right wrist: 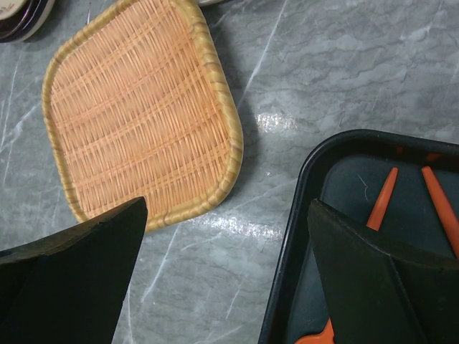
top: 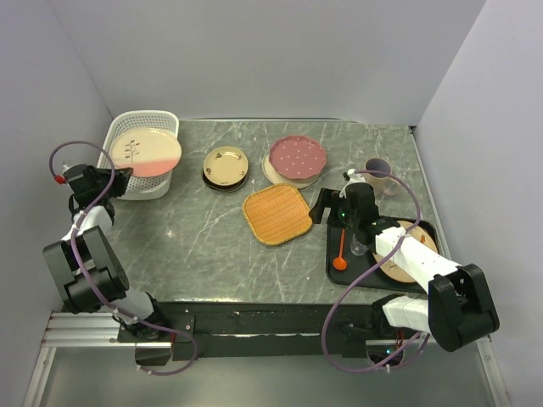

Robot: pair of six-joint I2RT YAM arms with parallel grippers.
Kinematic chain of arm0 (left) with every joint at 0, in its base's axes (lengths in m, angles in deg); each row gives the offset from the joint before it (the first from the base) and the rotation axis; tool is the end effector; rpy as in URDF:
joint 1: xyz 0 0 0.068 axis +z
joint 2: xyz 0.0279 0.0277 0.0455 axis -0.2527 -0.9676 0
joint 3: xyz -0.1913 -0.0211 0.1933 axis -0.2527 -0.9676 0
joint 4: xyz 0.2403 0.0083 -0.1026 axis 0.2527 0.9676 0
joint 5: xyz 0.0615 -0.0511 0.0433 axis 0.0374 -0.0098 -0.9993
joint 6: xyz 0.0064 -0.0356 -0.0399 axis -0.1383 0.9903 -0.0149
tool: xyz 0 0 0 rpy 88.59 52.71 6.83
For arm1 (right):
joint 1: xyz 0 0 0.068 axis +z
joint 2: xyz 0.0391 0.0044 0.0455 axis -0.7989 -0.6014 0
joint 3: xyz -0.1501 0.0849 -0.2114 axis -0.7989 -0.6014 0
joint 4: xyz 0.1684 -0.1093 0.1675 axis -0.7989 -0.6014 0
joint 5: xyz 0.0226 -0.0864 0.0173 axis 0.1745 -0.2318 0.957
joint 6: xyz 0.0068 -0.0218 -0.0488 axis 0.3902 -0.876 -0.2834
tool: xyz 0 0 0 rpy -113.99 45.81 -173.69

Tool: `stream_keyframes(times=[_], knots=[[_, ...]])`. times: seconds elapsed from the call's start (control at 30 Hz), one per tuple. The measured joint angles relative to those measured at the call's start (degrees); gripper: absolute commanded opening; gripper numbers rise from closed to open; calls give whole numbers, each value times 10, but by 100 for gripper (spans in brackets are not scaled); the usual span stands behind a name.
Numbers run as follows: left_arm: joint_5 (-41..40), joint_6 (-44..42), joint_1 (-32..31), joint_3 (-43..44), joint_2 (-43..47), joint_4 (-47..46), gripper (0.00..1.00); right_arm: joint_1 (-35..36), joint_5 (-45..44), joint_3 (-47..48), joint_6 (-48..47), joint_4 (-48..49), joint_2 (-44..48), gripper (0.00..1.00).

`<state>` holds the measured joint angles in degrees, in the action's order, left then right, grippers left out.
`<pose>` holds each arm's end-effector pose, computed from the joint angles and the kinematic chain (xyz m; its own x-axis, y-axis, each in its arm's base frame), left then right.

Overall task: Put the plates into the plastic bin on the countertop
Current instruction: Place the plate in the plastic bin.

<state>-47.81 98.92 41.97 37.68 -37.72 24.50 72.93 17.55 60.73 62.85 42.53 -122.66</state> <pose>0.2950 0.1390 0.2328 -0.0088 -0.9552 -0.2959 -0.3721 0.2778 -0.8856 0.2361 0.0887 0.2084 -0.6760 0.2025 -0.7085 -0.1339 0.9118 0.3883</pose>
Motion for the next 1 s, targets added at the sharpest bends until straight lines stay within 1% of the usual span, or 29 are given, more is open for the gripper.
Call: stream_keyframes(times=[0.33,0.67,1.0], knots=[[-27,1,9,0,-6,6,1,0,0,0,-2,0,0,100],[-30,5,38,19,-34,4,1,0,0,0,-4,0,0,100],[-29,4,40,42,-51,8,1,0,1,0,-4,0,0,100]])
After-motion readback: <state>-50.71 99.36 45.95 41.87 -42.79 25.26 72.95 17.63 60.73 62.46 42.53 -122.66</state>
